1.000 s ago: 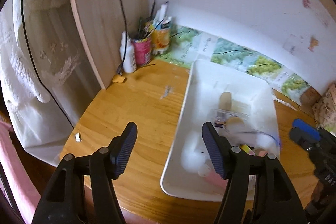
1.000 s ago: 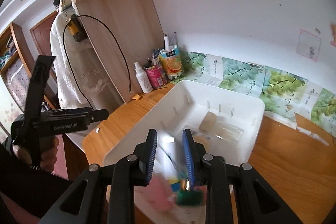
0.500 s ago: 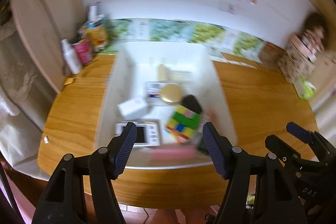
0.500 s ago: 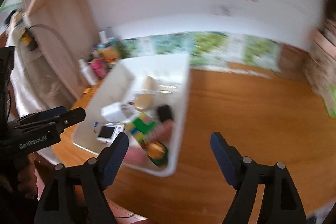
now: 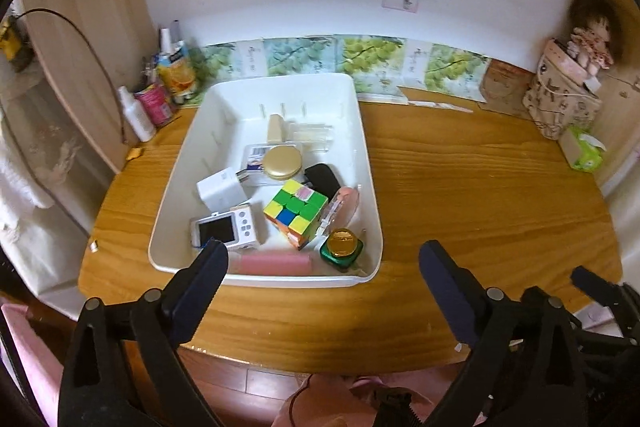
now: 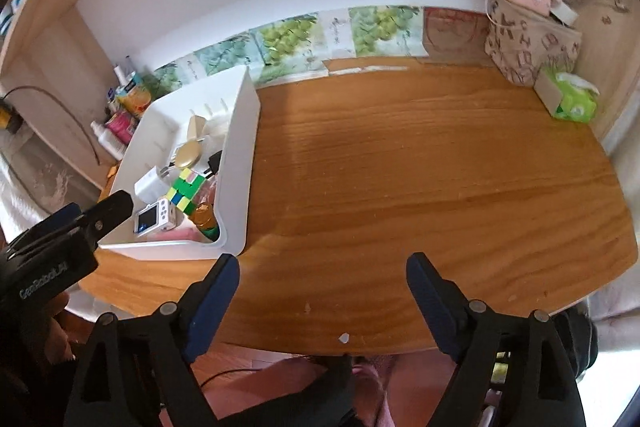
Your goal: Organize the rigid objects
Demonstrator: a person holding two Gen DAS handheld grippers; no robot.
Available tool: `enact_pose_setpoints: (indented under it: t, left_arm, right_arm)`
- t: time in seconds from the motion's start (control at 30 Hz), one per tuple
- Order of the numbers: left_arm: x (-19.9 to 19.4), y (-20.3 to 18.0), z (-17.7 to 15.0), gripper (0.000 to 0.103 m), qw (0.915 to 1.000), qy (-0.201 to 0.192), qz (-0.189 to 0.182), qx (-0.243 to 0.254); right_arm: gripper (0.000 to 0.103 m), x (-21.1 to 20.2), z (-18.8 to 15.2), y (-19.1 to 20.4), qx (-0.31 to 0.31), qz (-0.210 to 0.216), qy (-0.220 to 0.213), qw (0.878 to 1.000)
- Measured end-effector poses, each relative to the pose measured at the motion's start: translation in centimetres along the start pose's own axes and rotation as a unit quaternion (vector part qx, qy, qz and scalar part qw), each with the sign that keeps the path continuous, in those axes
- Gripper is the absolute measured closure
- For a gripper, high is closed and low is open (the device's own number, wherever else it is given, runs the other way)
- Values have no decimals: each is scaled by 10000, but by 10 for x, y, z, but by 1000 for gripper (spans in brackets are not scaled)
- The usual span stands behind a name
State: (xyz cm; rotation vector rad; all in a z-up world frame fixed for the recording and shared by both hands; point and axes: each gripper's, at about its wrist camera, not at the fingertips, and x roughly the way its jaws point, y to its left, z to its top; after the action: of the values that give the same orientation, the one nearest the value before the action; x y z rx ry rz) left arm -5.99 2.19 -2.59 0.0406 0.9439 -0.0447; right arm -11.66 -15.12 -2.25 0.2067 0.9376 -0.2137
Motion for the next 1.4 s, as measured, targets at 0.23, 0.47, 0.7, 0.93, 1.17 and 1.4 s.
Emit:
enact_pose_setpoints:
  t: [0.23, 0.47, 0.7, 0.93, 1.17, 1.4]
  left_arm:
    - [-9, -1, 1, 4, 9990, -147, 365, -195]
    - [-11, 11, -1, 4, 9969, -145, 742, -207]
    - [-9, 24, -2, 4, 9971, -94, 718, -212]
    - [-9, 28, 0, 4, 9986, -73, 526, -43]
    - [-8, 37, -1, 4, 9992, -58, 389, 35]
    - [-10, 53, 1, 4, 9996, -110, 245, 80]
  right_arm:
    - [3, -12, 8, -4, -240, -181, -245, 9992]
    - [0, -5, 17, 9, -411, 43, -258, 9988]
    - [0, 1, 19, 26, -508, 98, -216, 9984]
    - [0, 6, 18, 34, -417, 26, -111, 9991]
    - [0, 6, 12, 45, -390, -66, -101, 9992]
    - [0, 6, 7, 58, -348, -115, -76, 9993]
